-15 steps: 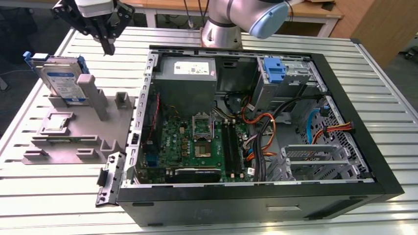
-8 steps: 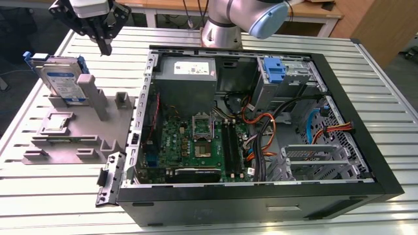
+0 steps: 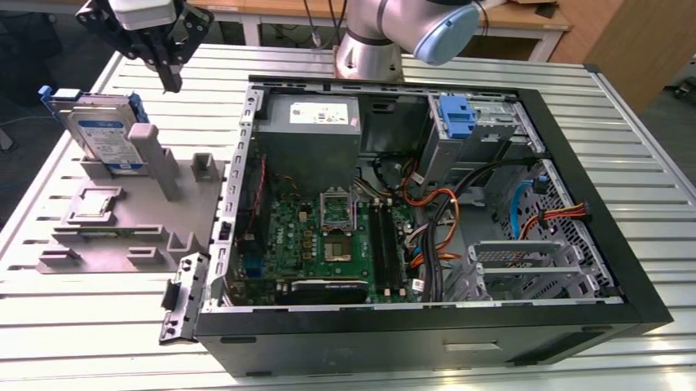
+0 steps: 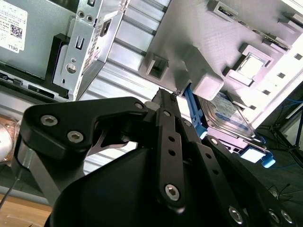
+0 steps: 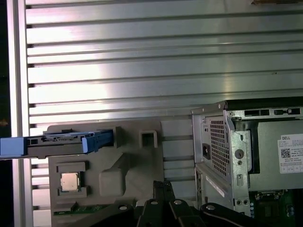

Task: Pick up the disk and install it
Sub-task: 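Reach for the disk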

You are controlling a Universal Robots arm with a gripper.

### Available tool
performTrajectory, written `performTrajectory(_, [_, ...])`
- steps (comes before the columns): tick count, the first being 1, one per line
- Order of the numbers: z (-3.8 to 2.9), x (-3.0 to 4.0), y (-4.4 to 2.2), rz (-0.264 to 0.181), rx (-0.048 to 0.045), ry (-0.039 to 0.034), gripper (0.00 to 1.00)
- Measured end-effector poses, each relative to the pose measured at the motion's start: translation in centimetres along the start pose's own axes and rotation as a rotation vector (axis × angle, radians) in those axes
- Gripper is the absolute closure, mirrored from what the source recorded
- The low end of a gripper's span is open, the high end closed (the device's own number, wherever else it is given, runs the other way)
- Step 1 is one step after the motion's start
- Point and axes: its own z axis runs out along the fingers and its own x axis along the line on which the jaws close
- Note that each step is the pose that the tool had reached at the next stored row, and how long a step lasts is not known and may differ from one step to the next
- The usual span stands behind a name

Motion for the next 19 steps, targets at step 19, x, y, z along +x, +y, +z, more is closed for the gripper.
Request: performTrajectory(19, [0.11,3.84,0.48,0.000,0.0000,0.0000,0.90])
